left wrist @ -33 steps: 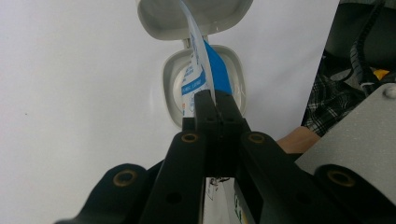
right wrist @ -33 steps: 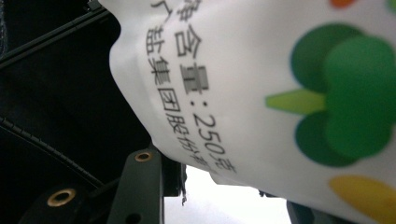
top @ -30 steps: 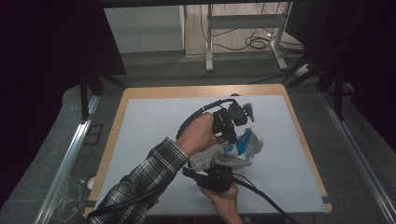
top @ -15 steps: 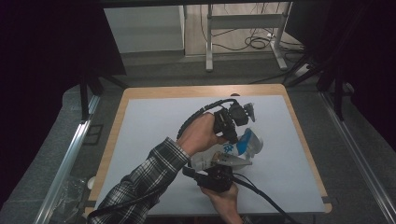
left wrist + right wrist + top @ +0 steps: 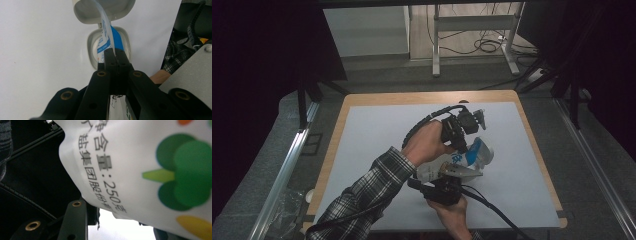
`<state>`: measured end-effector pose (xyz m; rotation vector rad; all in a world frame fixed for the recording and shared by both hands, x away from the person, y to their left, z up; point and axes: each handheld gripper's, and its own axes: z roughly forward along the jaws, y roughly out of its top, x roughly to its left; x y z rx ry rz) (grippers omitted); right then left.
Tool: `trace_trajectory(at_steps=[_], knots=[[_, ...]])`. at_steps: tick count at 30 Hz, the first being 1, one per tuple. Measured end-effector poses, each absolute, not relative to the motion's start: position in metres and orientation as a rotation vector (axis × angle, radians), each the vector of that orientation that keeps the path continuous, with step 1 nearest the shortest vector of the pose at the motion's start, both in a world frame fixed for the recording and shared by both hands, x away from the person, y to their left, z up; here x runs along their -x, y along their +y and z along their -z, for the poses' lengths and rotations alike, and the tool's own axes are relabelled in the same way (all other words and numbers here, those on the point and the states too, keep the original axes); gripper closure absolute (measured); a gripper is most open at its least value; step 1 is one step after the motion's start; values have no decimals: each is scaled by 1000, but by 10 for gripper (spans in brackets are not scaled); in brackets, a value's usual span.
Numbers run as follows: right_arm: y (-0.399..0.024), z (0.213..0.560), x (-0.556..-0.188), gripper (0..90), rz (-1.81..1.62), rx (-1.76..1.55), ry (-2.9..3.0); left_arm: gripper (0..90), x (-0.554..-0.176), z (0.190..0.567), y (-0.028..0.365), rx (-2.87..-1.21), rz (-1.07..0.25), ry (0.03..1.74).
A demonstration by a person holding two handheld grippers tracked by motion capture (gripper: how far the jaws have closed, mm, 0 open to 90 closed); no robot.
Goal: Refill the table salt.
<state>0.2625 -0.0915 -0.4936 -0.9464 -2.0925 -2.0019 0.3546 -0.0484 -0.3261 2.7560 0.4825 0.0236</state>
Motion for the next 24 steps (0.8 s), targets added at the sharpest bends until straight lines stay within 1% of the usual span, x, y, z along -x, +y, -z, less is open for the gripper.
trace_trajectory(at_steps=[24], knots=[[-92, 491, -263, 601, 2000, 947, -2083, 900, -356, 325, -50, -2769, -19, 482]])
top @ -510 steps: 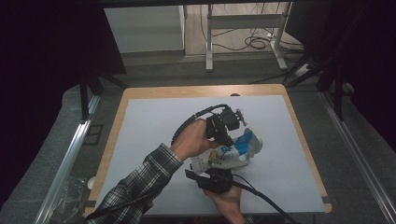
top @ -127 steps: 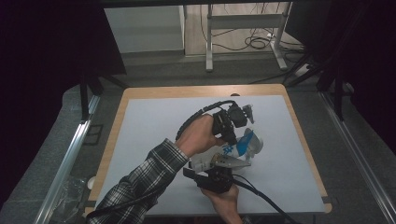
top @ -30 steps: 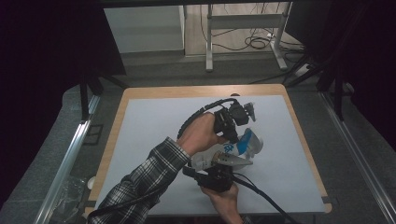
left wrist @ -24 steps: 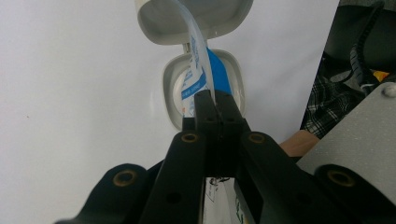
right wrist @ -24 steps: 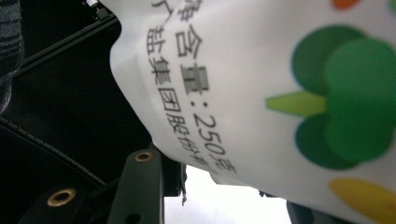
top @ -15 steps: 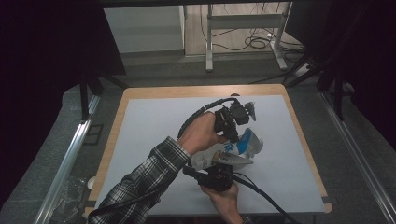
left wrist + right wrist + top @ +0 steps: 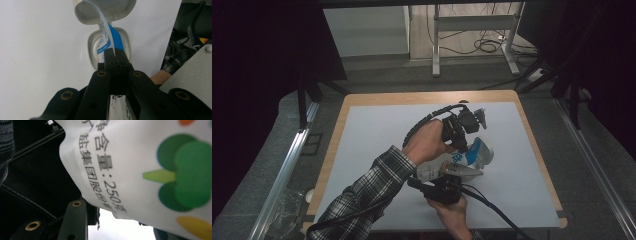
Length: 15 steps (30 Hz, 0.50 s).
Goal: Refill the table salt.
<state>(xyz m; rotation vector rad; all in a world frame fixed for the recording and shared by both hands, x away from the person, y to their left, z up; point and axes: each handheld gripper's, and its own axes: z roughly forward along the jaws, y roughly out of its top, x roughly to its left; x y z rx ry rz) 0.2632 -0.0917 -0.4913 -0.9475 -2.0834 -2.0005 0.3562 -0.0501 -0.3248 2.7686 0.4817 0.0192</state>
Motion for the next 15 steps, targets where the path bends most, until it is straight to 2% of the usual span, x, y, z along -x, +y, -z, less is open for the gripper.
trace_trajectory(at_steps=[15], knots=[[-91, 491, -263, 601, 2011, 944, -2078, 900, -357, 324, -53, -2788, -8, 488]])
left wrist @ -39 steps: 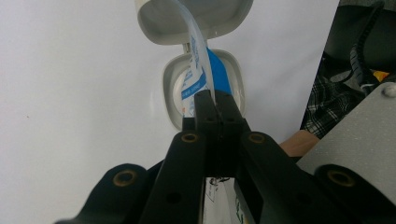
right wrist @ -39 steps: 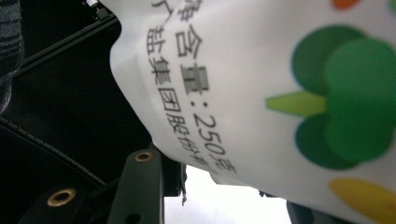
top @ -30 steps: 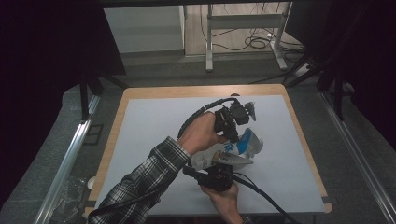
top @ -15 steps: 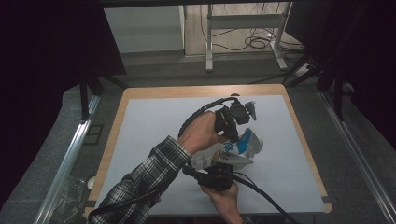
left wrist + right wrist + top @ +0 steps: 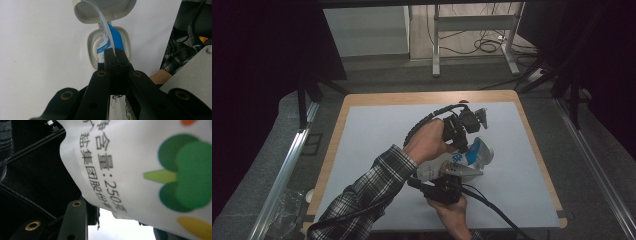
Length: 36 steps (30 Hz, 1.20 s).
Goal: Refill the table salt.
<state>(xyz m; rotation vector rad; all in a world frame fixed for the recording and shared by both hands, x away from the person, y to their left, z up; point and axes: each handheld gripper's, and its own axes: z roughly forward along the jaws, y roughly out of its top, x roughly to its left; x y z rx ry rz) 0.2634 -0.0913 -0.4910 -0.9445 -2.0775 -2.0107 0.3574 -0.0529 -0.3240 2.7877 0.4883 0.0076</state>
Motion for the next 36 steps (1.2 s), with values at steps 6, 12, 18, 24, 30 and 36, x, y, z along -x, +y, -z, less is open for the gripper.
trace_trajectory(at_steps=[6, 12, 18, 24, 30, 36], knots=[[-92, 490, -264, 601, 2013, 947, -2079, 900, -358, 324, -54, -2793, -11, 485], [-92, 491, -264, 601, 2017, 948, -2080, 900, -358, 323, -56, -2798, -11, 487], [-92, 490, -264, 601, 2019, 951, -2080, 900, -358, 323, -57, -2801, -9, 484], [-92, 490, -264, 601, 2019, 951, -2076, 900, -358, 323, -58, -2805, -13, 480], [-93, 490, -265, 601, 2019, 951, -2071, 900, -358, 323, -58, -2807, -13, 480], [-93, 489, -265, 601, 2020, 951, -2070, 900, -358, 323, -59, -2806, -11, 483]])
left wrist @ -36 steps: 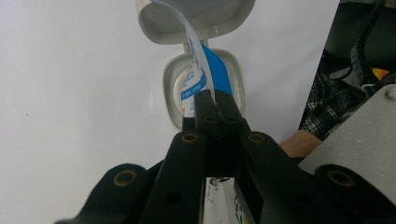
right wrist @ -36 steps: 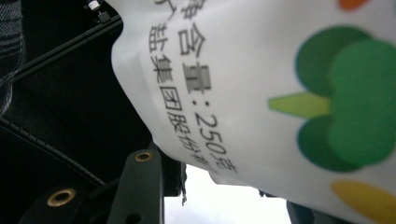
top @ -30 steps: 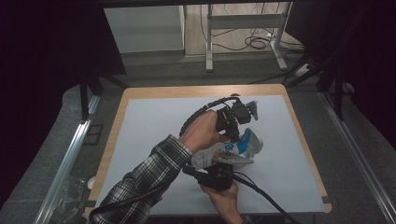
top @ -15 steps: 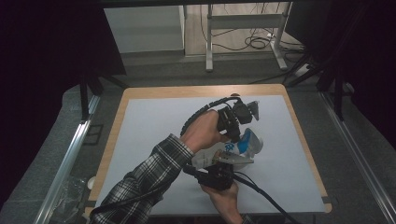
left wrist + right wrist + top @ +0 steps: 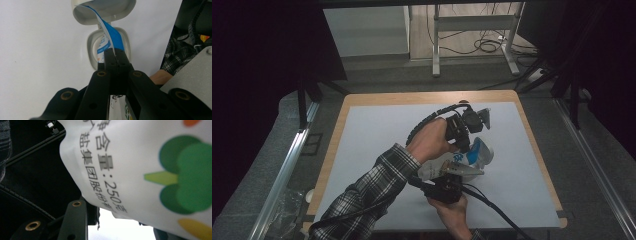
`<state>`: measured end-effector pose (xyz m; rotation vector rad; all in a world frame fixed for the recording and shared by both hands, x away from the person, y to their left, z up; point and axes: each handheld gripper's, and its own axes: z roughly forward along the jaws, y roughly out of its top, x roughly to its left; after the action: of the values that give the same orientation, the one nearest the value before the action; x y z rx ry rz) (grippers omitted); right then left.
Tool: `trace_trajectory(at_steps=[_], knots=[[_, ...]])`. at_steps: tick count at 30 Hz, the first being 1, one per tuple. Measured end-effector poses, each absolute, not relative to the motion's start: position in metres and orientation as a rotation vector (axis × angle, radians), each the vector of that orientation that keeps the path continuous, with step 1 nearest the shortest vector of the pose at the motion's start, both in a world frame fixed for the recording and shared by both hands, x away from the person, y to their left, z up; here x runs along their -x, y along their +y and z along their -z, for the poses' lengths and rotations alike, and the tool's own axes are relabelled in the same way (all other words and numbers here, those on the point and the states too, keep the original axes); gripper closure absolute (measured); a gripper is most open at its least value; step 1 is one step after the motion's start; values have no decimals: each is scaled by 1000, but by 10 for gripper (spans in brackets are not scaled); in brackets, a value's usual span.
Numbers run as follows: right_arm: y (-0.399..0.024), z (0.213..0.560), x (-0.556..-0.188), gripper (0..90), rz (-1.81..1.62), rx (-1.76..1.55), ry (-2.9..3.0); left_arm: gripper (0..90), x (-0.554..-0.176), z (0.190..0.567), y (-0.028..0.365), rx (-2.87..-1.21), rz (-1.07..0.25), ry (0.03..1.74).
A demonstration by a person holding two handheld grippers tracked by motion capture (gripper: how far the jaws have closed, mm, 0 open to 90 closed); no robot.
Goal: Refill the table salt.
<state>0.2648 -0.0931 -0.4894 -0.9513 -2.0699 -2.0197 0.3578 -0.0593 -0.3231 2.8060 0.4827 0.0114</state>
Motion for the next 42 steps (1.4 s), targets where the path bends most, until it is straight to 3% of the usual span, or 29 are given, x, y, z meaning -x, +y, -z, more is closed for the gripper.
trace_trajectory(at_steps=[42], knots=[[-94, 486, -265, 601, 2032, 954, -2057, 900, -358, 322, -63, -2813, -5, 471]])
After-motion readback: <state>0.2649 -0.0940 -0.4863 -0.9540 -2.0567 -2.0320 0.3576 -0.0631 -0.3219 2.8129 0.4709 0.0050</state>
